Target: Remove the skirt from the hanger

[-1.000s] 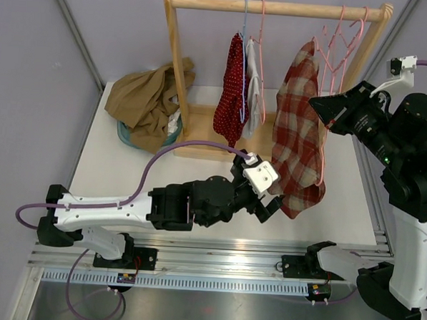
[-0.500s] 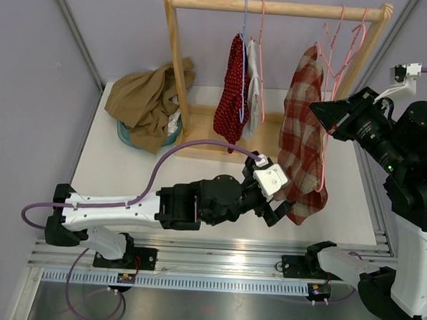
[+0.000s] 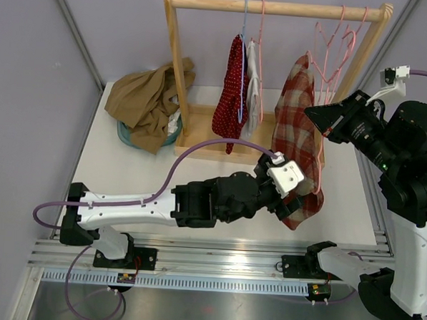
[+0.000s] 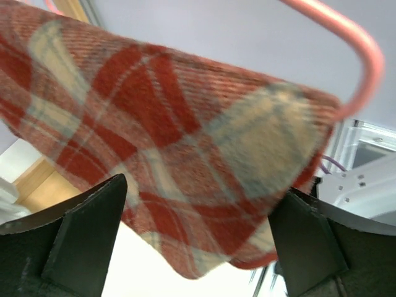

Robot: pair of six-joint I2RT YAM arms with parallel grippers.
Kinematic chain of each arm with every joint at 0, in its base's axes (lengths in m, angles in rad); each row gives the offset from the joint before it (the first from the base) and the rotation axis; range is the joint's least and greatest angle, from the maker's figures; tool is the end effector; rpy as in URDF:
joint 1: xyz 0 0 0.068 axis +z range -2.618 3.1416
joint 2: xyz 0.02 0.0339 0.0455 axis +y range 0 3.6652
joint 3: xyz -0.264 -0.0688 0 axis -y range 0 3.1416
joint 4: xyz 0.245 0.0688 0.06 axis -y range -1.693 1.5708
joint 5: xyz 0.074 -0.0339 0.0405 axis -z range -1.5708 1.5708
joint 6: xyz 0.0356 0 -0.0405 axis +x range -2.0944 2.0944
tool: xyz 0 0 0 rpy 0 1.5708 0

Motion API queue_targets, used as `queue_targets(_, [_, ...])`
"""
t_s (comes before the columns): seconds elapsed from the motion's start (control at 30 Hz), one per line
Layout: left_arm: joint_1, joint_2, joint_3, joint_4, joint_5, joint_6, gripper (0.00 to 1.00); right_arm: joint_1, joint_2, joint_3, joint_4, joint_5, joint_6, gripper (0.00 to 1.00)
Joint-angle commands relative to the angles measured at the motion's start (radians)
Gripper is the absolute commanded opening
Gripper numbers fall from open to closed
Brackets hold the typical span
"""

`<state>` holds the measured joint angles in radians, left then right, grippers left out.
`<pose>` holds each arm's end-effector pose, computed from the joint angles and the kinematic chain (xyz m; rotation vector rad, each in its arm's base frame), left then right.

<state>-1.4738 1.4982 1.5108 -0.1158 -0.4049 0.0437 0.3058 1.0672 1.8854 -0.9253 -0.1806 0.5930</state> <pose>0.0480 -0.3482 0.4289 0.9364 1.4426 -0.7378 0.1170 0.0436 0.5529 0.1089 1.7412 0.8204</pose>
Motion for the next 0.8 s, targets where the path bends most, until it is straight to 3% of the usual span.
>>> queue_targets(0.0, [0.024,-0.001,0.063,0.048,-0.058,0.027,0.83,0.004,-0.024,0.017,0.128,-0.023,0.002,0.0])
queue_targets(0.03, [0.029,-0.001,0.063,0.048,-0.061,0.027,0.76,0.004,-0.026,0.017,0.125,-0.023,-0.001,0.0])
queue_targets(0.07, [0.029,-0.009,0.063,0.044,-0.069,0.027,0.6,0.004,-0.029,0.014,0.121,-0.017,-0.005,0.0])
queue_targets(0.1, [0.029,-0.015,0.063,0.044,-0.069,0.027,0.6,0.004,-0.029,0.011,0.121,-0.017,-0.005,0.0])
queue_targets(0.17, [0.029,-0.021,0.057,0.036,-0.075,0.019,0.47,0.003,-0.032,0.004,0.118,-0.017,-0.007,0.0])
queue_targets(0.23, [0.029,-0.041,0.051,0.028,-0.077,0.013,0.46,0.003,-0.036,-0.006,0.12,-0.016,-0.012,0.0])
queue_targets(0.3, [0.029,-0.056,0.032,0.025,-0.075,0.004,0.35,0.003,-0.036,-0.017,0.123,-0.005,-0.018,0.0])
queue_targets(0.43, [0.029,-0.101,-0.009,0.025,-0.094,-0.008,0.0,0.004,-0.033,-0.02,0.12,0.015,-0.032,0.0])
queue_targets(0.57, [0.029,-0.15,-0.086,0.019,-0.088,-0.039,0.0,0.004,-0.007,0.012,0.108,0.055,-0.065,0.0])
queue_targets(0.77, [-0.02,-0.245,-0.355,0.045,-0.089,-0.218,0.0,0.003,0.088,0.109,0.089,0.127,-0.126,0.0])
